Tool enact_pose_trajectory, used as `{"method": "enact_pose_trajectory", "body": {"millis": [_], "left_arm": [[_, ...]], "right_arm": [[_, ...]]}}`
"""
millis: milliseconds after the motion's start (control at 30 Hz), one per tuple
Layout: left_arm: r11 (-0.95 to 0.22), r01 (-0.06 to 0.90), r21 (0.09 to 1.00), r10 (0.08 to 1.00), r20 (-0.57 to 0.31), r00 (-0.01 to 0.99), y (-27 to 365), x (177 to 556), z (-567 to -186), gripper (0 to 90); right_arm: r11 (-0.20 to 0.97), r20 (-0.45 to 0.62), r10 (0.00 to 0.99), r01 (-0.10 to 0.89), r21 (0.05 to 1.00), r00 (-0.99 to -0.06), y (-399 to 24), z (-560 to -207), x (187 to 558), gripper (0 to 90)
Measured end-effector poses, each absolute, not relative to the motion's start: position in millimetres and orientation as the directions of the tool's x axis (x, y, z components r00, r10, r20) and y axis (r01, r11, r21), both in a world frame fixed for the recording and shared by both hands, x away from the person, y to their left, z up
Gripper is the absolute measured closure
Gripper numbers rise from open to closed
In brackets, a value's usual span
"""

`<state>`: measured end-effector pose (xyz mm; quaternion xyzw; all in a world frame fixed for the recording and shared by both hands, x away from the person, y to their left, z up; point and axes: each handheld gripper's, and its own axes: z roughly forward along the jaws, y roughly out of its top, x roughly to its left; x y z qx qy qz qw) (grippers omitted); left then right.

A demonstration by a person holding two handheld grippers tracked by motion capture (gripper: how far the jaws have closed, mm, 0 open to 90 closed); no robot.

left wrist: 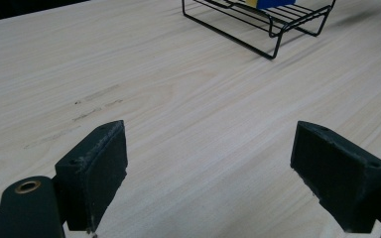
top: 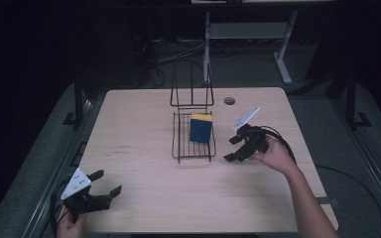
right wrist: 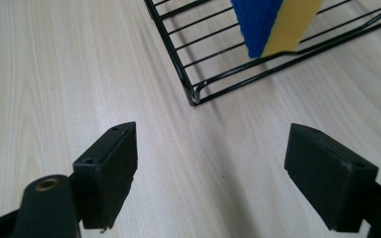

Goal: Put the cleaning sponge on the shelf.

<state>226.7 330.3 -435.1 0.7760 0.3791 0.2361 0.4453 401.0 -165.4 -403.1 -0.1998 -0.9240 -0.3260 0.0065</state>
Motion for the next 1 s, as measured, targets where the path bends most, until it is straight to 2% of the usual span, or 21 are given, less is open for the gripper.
{"method": "enact_pose_trajectory", "body": {"millis": [1000], "left_arm": [[-0.311, 0.386, 0.868, 0.801, 0.02, 0.599, 330, 227, -436, 14.1]], "right_arm": [[0.684, 0.161, 0.403, 0.413, 0.601, -0.901, -196, -424, 369, 19.9]]}}
